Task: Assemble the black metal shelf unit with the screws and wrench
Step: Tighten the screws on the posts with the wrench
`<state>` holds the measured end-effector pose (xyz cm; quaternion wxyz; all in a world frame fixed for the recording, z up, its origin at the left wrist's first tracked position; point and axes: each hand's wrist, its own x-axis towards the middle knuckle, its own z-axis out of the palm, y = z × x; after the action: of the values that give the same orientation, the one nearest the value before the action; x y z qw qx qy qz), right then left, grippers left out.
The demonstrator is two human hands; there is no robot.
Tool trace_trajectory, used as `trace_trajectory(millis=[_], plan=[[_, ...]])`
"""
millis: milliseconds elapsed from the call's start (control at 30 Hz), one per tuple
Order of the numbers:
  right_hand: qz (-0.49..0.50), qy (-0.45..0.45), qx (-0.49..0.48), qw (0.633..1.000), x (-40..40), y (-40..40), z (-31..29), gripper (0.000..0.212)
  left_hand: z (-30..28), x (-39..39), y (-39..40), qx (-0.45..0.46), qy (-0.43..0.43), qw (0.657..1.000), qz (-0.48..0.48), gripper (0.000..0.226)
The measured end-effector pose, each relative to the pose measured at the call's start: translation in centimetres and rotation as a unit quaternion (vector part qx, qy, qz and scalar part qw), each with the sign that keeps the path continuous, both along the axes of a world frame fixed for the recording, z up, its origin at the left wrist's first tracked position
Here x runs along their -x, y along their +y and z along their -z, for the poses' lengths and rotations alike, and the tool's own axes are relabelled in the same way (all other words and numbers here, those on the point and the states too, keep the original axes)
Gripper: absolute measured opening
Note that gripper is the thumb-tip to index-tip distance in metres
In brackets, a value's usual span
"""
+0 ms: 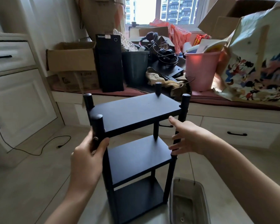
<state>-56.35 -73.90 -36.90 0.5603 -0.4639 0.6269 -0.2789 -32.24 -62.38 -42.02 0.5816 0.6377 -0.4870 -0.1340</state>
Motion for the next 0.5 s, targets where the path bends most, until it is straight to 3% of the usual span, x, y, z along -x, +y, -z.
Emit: trace_trajectory(millis=[67, 133, 333, 500], plan=[[0.004, -0.139, -0.02, 0.99, -0.8, 0.5, -1.0, 0.058, 0.0, 0.2, 0.0, 0.002, -0.004, 1.0, -0.002, 0.044], [-0.006, -0.207, -0.01, 0.978, -1.8, 0.5, -1.8, 0.044, 0.1, 0.4, 0.1, 0.003, 0.0, 1.0, -0.001, 0.045], [-0.02, -0.235, 0.038, 0.971, -4.0, -0.3, -1.7, 0.024, -0.1, 2.3, 1.0, 0.004, -0.025, 1.0, -0.011, 0.061], [0.035, -0.281, 0.048, 0.958, -3.9, -2.8, -1.4, 0.004, 0.8, 5.3, 1.4, -0.002, 0.026, 1.0, 0.006, 0.082]])
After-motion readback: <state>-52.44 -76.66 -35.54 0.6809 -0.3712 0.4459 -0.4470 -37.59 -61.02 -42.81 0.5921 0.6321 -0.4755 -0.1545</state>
